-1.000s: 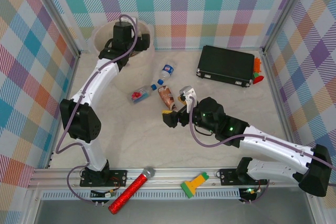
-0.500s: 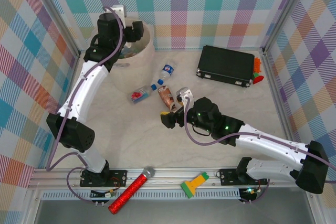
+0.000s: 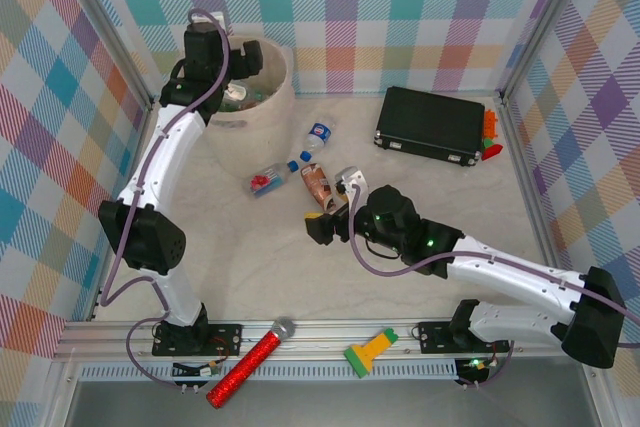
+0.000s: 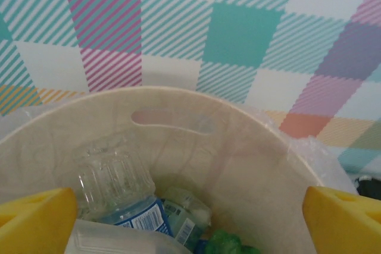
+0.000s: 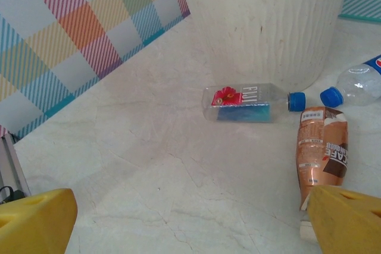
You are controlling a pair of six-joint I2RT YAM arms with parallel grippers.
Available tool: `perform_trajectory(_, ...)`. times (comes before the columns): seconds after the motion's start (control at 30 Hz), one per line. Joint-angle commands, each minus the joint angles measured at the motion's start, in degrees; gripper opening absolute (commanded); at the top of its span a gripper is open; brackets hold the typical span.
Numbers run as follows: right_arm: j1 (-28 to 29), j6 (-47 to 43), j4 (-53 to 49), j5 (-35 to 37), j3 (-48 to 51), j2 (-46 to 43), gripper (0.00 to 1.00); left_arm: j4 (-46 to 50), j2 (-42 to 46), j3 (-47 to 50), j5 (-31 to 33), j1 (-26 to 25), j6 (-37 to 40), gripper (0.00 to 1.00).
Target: Put the plastic bottles in the bin
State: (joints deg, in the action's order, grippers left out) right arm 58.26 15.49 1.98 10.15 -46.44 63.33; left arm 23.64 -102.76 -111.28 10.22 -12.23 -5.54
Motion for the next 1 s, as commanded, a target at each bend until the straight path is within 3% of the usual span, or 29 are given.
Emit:
perform_trajectory(0.0,0.45,0.59,-0.88,1.74,-2.05,1.41,0.99,-1.03,2.92,2.48,-1.95,0.28,-1.44,1.00)
perform_trajectory(0.2,0.40,1.26,-0.91,1.28,-1.92,1.80,0.99,-1.14,3.16,3.48,-2.03,0.58,-0.70,1.00)
perform_trajectory(0.37,0.45,1.60,-1.63,1.27,-1.95,1.54,0.99,0.60,0.35,1.53,-6.66,1.15,-2.26,1.00)
perform_trajectory(0.83,0.41,1.62,-1.52,2.02,-1.11,0.98,0.99,7.35,-1.35,0.65,1.18,3.09,-6.28,0.95)
perform_trajectory(0.97,0.40,1.82,-1.13,2.15,-0.80,1.25,0.99,7.12,0.78,0.46,-0.75,3.00,-6.54,0.95)
